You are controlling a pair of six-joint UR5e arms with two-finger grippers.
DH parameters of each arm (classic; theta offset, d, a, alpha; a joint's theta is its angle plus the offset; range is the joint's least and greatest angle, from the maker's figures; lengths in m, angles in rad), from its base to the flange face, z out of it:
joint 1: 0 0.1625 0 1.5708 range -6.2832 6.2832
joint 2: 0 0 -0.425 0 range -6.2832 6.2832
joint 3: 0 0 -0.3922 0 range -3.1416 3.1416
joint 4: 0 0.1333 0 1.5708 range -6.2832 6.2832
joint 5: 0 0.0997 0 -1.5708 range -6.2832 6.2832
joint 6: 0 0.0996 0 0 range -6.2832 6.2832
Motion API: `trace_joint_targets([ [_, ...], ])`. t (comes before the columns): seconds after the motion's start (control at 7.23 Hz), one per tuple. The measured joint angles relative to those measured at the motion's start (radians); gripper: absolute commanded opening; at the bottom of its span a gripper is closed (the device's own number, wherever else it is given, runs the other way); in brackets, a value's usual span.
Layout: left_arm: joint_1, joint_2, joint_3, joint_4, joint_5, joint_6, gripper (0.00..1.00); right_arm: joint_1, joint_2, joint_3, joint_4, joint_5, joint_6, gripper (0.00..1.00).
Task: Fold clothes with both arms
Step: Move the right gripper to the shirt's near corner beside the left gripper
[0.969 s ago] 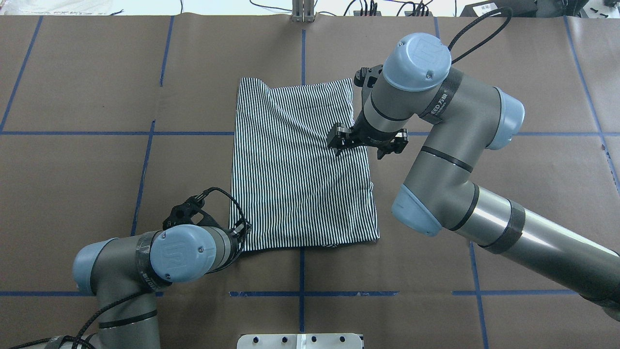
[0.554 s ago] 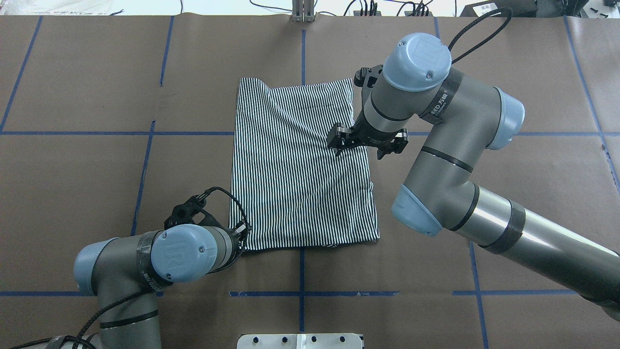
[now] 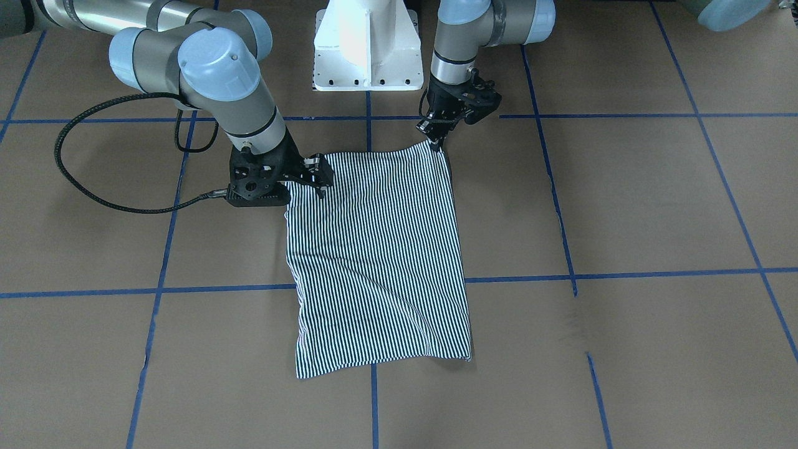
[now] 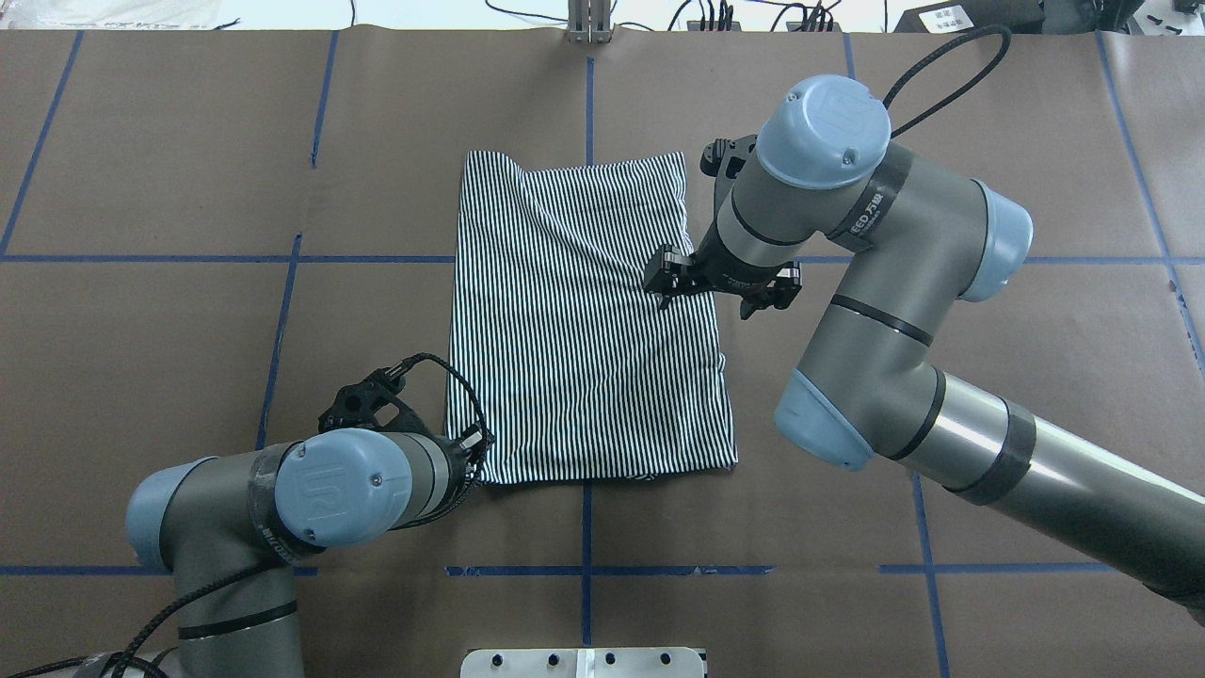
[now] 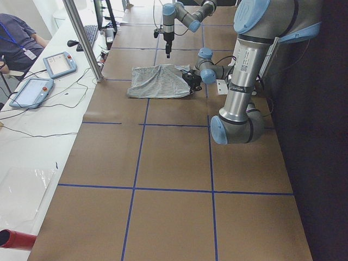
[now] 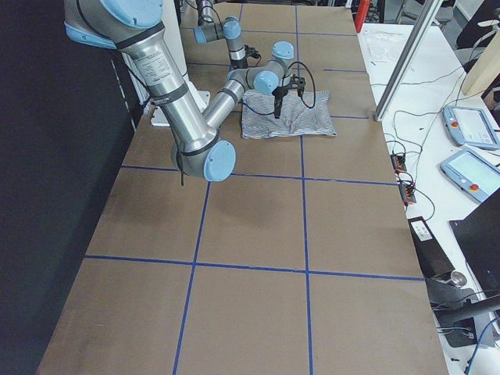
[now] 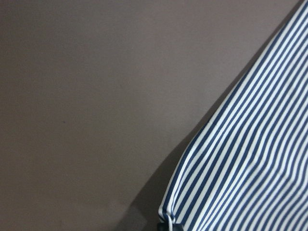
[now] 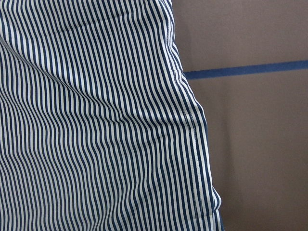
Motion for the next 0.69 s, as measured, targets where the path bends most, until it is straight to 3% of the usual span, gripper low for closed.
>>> trace_joint_targets([
  [0.28,0.0,0.001,-0.004,-0.001,-0.001,0.062,0.0,-0.038,-0.07,0.03,0.14,-0.024,0.269,1.0],
  [0.69,-0.001,0.001,-0.004,-0.005,-0.001,0.074,0.0,-0.192,-0.088,0.049,0.162,-0.217,0.714,1.0],
])
